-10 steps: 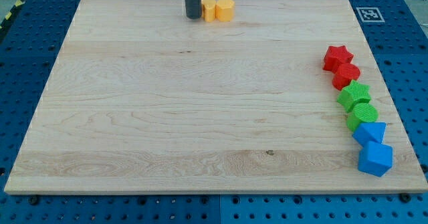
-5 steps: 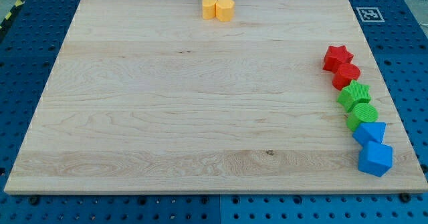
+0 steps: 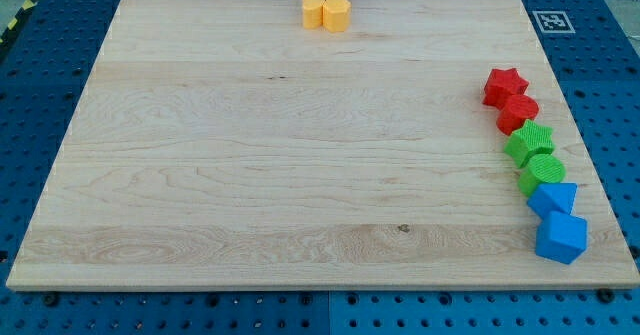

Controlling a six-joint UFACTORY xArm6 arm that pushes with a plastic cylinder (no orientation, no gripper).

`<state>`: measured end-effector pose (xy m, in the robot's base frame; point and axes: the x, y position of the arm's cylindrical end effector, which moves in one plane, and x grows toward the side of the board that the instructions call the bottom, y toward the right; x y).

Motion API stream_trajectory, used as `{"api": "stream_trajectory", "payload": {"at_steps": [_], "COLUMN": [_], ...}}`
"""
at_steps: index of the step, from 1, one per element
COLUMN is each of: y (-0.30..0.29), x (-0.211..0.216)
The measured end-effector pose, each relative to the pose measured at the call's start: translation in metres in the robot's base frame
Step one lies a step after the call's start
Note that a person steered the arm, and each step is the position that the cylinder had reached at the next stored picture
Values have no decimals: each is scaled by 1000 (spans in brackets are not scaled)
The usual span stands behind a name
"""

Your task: Separate the yellow heart from the yellow hexagon

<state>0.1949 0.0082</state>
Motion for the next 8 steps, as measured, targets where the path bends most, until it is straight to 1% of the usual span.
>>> {"api": "stream_trajectory", "payload": {"at_steps": [1, 2, 3, 4, 5, 8], "y": [-35, -47, -46, -40, -26, -11], "x": [0, 10, 29, 40, 56, 75]}}
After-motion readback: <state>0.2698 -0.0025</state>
